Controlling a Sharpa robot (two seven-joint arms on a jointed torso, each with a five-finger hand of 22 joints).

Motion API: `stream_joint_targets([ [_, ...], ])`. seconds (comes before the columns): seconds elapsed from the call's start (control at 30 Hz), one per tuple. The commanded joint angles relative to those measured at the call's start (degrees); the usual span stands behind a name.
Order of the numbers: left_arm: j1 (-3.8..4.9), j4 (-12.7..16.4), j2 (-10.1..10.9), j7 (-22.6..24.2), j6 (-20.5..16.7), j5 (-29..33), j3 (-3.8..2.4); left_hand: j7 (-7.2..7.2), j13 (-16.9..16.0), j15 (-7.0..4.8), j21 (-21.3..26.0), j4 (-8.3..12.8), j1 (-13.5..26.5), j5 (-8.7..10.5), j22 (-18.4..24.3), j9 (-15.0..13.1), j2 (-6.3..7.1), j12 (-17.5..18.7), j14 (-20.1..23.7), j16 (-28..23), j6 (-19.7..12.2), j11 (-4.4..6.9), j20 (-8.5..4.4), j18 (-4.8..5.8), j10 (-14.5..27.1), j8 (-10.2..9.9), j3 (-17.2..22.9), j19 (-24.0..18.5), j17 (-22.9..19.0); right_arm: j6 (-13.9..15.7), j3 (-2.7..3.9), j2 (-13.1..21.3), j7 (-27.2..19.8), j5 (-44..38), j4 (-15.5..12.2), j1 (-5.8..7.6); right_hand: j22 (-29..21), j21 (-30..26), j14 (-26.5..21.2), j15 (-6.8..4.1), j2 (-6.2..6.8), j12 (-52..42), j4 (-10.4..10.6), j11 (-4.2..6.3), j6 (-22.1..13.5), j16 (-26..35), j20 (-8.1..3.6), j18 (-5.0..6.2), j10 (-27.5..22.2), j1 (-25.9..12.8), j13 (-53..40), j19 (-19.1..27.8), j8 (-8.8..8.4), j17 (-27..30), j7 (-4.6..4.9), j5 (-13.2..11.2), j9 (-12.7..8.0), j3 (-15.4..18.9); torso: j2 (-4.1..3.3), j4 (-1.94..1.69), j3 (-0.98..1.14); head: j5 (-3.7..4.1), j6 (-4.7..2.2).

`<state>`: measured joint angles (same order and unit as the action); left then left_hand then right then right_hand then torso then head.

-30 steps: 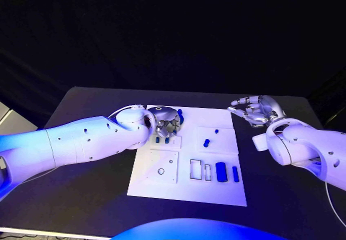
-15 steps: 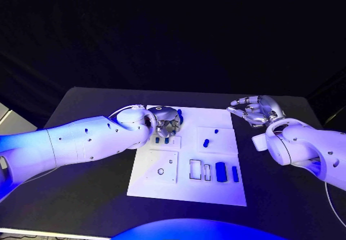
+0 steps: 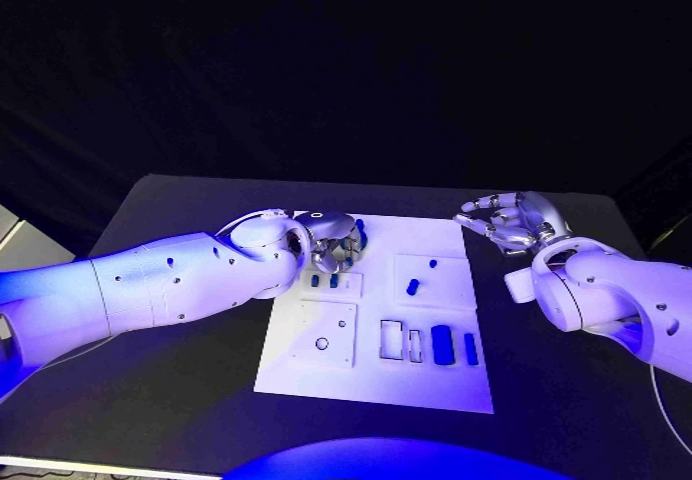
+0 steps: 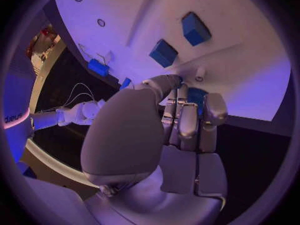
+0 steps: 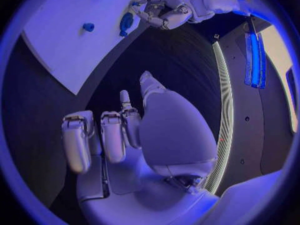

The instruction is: Assemble the parts on the task board

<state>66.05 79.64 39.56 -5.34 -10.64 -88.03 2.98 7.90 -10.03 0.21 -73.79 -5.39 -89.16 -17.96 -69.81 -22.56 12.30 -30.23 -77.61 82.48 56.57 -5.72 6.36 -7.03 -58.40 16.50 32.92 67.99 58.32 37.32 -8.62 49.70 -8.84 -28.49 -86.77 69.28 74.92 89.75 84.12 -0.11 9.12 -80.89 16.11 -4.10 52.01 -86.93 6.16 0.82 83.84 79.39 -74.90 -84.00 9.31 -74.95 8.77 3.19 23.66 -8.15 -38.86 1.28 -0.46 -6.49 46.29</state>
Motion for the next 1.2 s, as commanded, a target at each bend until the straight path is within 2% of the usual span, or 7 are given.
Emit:
stream_joint_targets([
  [0.03,0.03,0.9,0.6,2.1,-2.1,2.4,-0.54,0.03,-0.9,-0.05,-0.2,0.3,0.7,0.18,0.0,-0.1,-0.03,0.2,-0.5,0.2,0.4,1.79,0.03,0.74,-2.1,-0.2,0.0,0.4,0.0,-0.8,0.01,-0.1,-0.7,-0.4,-0.1,-0.04,15.0,0.1,4.1,-0.03,-0.34,0.0,0.1,0.01,-0.4,0.3,-0.25,-0.79,-0.4,0.0,-8.4,-5.9,0.39,-7.9,0.1,0.2,0.1,0.2,0.03,-0.03,0.0,-0.03,-0.15],
  [0.2,0.09,2.6,2.4,2.7,-1.1,5.3,-1.7,0.06,-0.9,0.0,0.0,0.4,1.6,0.2,0.2,-0.1,0.07,0.8,-0.4,0.1,0.6,1.74,0.11,0.66,-2.2,-0.5,0.0,0.0,-0.5,-0.8,0.01,-0.1,-0.8,-0.4,0.0,-0.05,15.0,0.1,4.1,-0.03,-0.34,0.0,0.1,0.01,-0.4,0.3,-0.25,-0.79,-0.4,0.0,-8.4,-5.9,0.39,-7.9,0.1,0.2,0.1,0.2,0.11,-0.04,0.06,-0.15,-0.16],
  [0.43,0.36,4.6,5.8,2.5,1.3,7.1,-2.56,0.15,-0.8,0.1,0.4,0.8,2.2,-0.15,0.6,-0.2,0.31,1.7,-0.1,-0.1,0.5,1.6,0.2,0.55,-2.3,-1.0,0.3,-0.5,-1.0,-0.8,0.01,0.0,-0.7,-0.4,0.1,-0.06,15.0,0.1,4.1,-0.03,-0.34,0.0,0.1,0.01,-0.4,0.3,-0.25,-0.79,-0.4,0.0,-8.4,-5.9,0.39,-7.9,0.1,0.2,0.1,0.2,0.1,-0.1,0.04,-0.17,-0.09],
  [0.77,0.43,4.4,7.7,1.7,2.7,6.9,-2.65,0.13,-0.8,0.12,0.4,0.9,2.4,-0.13,0.5,-0.2,0.37,1.9,-0.1,-0.1,0.6,1.61,0.23,0.56,-2.4,-1.1,0.3,-0.5,-1.0,-0.8,0.01,0.0,-0.7,-0.4,0.2,-0.08,15.0,0.1,4.1,-0.04,-0.42,0.0,0.1,0.02,-0.4,0.3,-0.26,-0.78,-0.4,-0.1,-8.4,-5.9,0.43,-7.9,0.1,0.2,0.1,0.3,-0.04,-0.05,-0.05,-0.27,0.08],
  [1.2,0.32,3.2,6.8,1.8,2.6,6.6,-2.34,0.16,-0.7,0.15,0.6,1.0,2.6,-0.11,0.7,-0.2,0.49,2.2,0.0,-0.1,0.6,1.55,0.25,0.5,-2.4,-1.3,0.4,-0.8,-1.0,-0.8,0.0,-0.1,-0.7,-0.4,0.2,-0.12,15.0,0.1,4.1,-0.04,-0.42,0.0,0.1,0.02,-0.4,0.3,-0.26,-0.78,-0.4,-0.1,-8.4,-5.9,0.43,-7.9,0.1,0.2,0.1,0.3,-0.04,0.09,0.03,-0.47,0.13],
])
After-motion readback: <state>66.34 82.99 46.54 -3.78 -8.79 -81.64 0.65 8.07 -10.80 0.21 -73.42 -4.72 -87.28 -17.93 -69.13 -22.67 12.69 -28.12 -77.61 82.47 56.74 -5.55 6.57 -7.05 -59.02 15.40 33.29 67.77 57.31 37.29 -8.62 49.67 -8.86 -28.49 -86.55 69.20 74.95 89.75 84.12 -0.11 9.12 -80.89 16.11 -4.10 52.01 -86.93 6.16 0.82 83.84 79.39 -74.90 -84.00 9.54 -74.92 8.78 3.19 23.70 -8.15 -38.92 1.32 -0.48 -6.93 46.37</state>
